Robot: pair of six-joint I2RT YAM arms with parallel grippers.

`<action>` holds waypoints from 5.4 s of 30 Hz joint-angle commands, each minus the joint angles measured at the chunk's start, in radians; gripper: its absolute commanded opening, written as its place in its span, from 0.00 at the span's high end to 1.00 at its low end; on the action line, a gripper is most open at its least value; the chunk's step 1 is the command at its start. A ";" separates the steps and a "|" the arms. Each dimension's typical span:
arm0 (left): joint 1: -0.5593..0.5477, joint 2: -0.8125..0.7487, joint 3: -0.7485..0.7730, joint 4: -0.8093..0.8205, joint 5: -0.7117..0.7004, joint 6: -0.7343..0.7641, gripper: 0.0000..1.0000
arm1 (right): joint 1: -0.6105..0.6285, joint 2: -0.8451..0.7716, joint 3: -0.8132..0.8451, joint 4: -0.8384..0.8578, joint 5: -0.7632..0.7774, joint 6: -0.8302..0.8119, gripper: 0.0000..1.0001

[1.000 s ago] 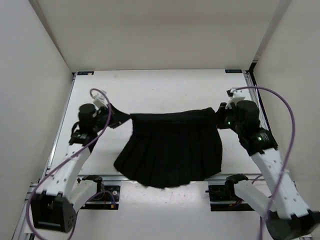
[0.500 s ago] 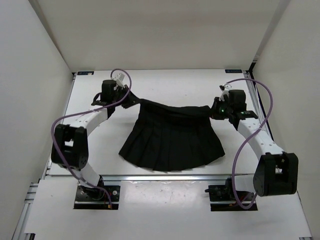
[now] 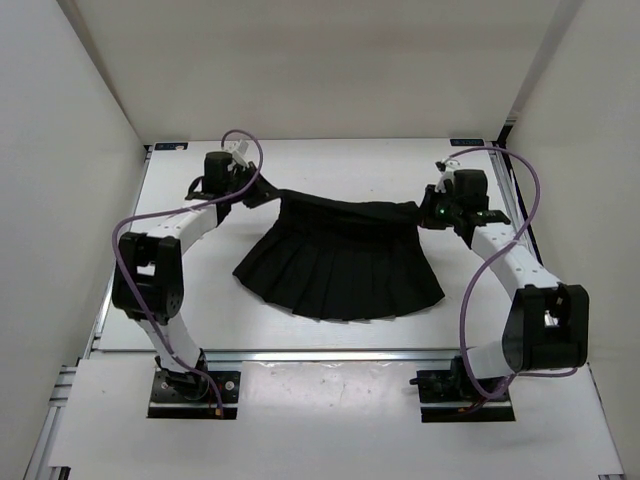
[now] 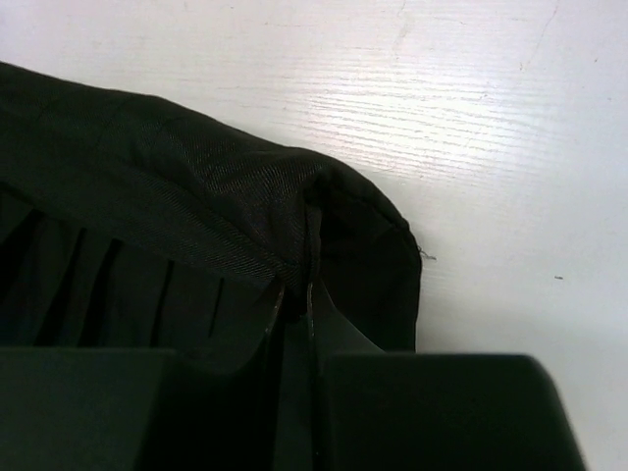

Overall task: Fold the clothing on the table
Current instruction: Fold the skirt

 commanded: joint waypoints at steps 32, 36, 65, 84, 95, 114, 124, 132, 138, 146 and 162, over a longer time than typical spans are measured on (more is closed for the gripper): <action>-0.138 -0.655 -0.538 -0.720 -0.244 0.092 1.00 | 0.101 -0.226 -0.188 -0.858 0.019 0.108 1.00; -0.040 -0.706 -0.483 -0.731 -0.178 0.104 1.00 | 0.090 -0.266 -0.133 -0.866 0.057 0.121 1.00; -0.199 -0.450 -0.151 -0.731 -0.359 0.069 1.00 | 0.271 -0.023 0.172 -0.734 0.019 0.163 1.00; -0.279 -0.114 -0.251 -0.746 -0.618 0.127 1.00 | 0.256 0.439 0.159 -0.600 -0.032 0.091 1.00; -0.370 0.210 0.117 -0.714 -0.574 0.159 1.00 | 0.078 0.725 0.631 -0.657 0.008 0.026 1.00; -0.288 0.308 0.460 -0.827 -0.618 0.225 1.00 | -0.151 0.622 0.762 -0.666 -0.019 -0.078 0.03; -0.229 0.344 0.446 -0.837 -0.660 0.257 1.00 | -0.194 0.694 0.742 -0.576 -0.105 -0.122 0.04; -0.236 0.348 0.461 -0.860 -0.641 0.254 1.00 | -0.181 0.849 0.944 -0.579 -0.091 -0.153 0.06; -0.218 0.350 0.449 -0.870 -0.655 0.260 1.00 | -0.169 0.927 1.105 -0.623 -0.092 -0.193 0.06; -0.212 0.353 0.463 -0.876 -0.676 0.256 1.00 | -0.190 0.848 1.064 -0.600 -0.091 -0.215 0.05; -0.226 0.334 0.437 -0.895 -0.696 0.263 1.00 | -0.163 1.038 1.142 -0.597 -0.484 -0.210 0.07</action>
